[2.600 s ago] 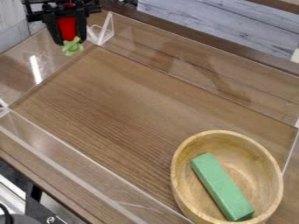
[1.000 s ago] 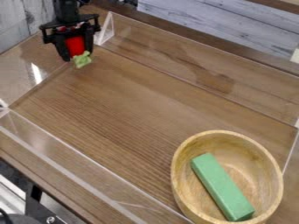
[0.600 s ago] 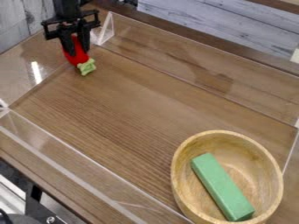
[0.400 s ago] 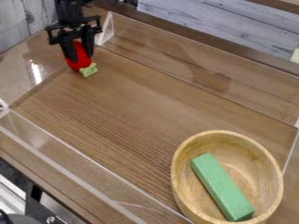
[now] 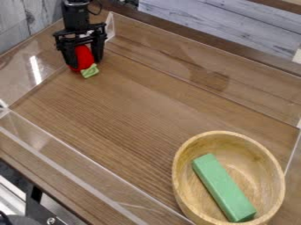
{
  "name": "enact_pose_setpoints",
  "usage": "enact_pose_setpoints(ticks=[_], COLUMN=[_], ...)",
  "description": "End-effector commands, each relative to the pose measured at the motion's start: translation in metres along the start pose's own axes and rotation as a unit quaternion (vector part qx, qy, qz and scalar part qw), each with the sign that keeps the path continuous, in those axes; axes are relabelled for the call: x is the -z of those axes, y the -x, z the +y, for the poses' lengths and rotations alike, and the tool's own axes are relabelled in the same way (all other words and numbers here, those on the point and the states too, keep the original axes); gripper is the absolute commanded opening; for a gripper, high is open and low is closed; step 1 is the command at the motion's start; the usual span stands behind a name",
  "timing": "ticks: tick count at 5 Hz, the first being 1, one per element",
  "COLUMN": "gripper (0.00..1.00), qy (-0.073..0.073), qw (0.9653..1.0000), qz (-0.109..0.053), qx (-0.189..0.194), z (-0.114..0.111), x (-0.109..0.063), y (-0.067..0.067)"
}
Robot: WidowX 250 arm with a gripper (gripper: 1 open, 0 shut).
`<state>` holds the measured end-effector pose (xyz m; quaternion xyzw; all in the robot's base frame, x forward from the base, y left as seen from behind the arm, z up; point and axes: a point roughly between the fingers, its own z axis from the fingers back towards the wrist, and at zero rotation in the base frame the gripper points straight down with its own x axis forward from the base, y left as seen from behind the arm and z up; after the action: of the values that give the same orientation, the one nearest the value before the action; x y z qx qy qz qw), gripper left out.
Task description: Move the red object to the left side of the table
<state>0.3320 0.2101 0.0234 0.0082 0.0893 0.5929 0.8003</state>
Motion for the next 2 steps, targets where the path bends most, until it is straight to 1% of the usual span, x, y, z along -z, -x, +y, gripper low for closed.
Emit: enact_pose_setpoints(ticks=[1,2], gripper=[1.0,1.0], qy=[0.017,0.02], qw=[0.9989,0.9966], qz=[-0.02,-0.023], qx=[0.039,0.076], z=[-0.007,-0.011], x=[-0.024,-0.036], y=[0.007,0.015])
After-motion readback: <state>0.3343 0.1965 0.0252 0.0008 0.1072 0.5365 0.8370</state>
